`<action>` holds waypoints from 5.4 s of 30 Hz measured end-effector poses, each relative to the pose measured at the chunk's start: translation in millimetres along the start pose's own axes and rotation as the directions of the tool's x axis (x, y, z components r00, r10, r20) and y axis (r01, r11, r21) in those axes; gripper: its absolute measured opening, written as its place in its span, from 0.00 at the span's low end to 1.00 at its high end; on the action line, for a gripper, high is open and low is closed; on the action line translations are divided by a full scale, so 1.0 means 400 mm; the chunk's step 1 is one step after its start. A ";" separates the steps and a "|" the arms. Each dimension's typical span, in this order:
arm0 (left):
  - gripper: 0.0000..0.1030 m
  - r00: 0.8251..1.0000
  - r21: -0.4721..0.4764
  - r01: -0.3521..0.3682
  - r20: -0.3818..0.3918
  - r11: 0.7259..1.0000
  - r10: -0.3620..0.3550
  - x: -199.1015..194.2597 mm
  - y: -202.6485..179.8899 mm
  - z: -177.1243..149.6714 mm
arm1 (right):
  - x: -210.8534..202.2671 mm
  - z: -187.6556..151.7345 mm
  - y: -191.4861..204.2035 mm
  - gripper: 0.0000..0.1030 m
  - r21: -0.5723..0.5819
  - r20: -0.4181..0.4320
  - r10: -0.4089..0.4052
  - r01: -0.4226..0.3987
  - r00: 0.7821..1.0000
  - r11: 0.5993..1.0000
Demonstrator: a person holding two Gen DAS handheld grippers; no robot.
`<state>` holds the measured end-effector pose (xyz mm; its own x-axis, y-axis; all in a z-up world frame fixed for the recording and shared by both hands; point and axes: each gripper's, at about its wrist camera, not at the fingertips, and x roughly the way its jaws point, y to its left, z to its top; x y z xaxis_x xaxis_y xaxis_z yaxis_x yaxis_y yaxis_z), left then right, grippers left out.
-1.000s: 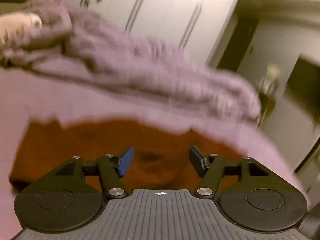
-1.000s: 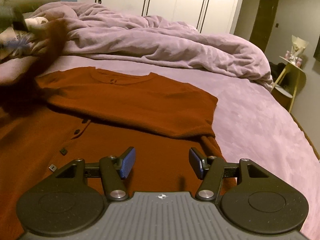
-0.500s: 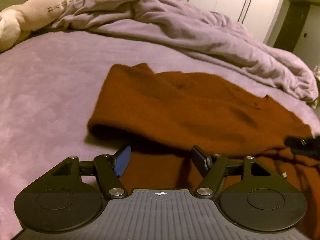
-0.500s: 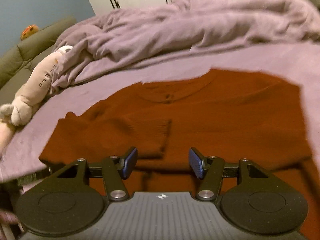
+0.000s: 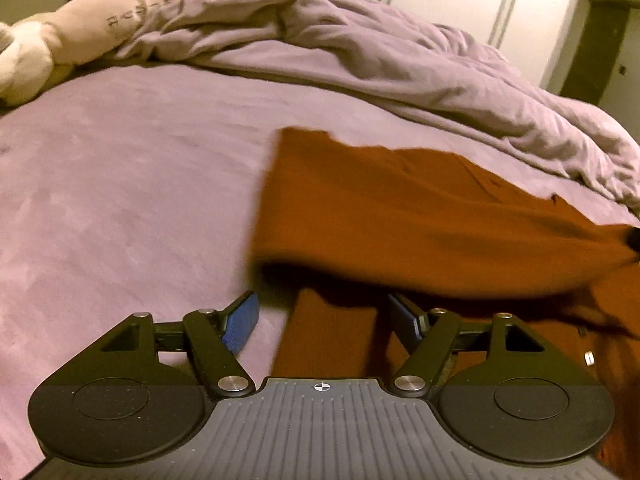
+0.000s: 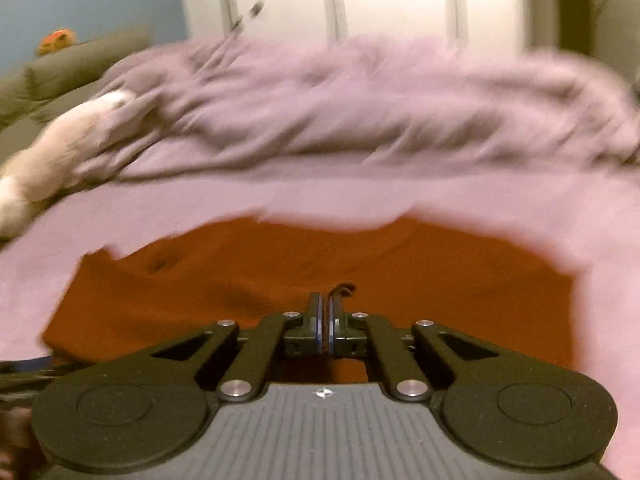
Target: Fold small clothes
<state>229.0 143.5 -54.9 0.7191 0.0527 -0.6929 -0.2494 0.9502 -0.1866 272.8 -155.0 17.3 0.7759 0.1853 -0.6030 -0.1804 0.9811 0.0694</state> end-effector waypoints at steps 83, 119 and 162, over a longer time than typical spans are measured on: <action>0.94 0.996 0.219 -0.076 -0.035 0.973 0.086 0.006 -0.103 0.037 | 0.050 -0.111 -0.229 0.09 -0.002 -0.209 -0.122 0.124 0.970 0.992; 0.09 0.892 0.054 0.249 -0.402 0.967 -0.208 -0.308 0.071 -0.253 | -0.488 -0.530 -0.300 0.12 0.459 -0.326 0.197 -0.027 0.924 0.888; 0.29 0.945 0.126 0.293 -0.189 0.948 -0.267 0.048 -0.020 0.081 | -0.051 -0.137 -0.303 0.06 -0.076 -0.180 0.060 -0.075 0.982 0.994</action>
<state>265.9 146.6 -44.2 0.6237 -0.2616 -0.7366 0.0556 0.9548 -0.2920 245.8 -280.8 -22.5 0.6420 0.2312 -0.7310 -0.2837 0.9574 0.0536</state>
